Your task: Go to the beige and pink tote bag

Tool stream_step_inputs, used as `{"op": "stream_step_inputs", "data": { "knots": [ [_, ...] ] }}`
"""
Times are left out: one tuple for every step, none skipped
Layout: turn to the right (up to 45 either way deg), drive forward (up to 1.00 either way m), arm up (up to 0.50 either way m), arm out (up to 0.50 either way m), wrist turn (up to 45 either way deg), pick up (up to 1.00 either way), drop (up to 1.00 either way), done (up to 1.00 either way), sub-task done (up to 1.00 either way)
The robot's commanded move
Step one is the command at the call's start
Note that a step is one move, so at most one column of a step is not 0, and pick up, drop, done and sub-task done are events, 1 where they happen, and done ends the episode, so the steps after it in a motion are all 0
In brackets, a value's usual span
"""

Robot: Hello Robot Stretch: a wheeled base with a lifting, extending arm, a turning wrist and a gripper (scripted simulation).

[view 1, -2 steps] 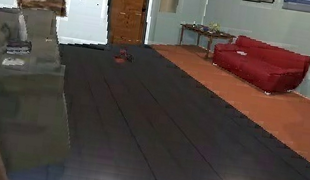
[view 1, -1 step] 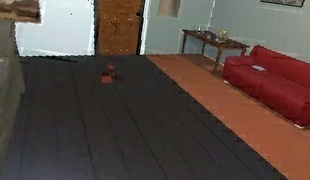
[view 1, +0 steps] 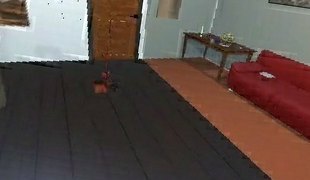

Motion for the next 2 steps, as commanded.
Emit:
{"op": "stream_step_inputs", "data": {
  "knots": [
    [-27.0, 0.00, 0.00, 0.00, 0.0, 0.00, 0.00, 0.00, 0.00],
    [0.0, 1.00, 0.00, 0.00, 0.0, 0.00, 0.00, 0.00, 0.00]
  ]
}}
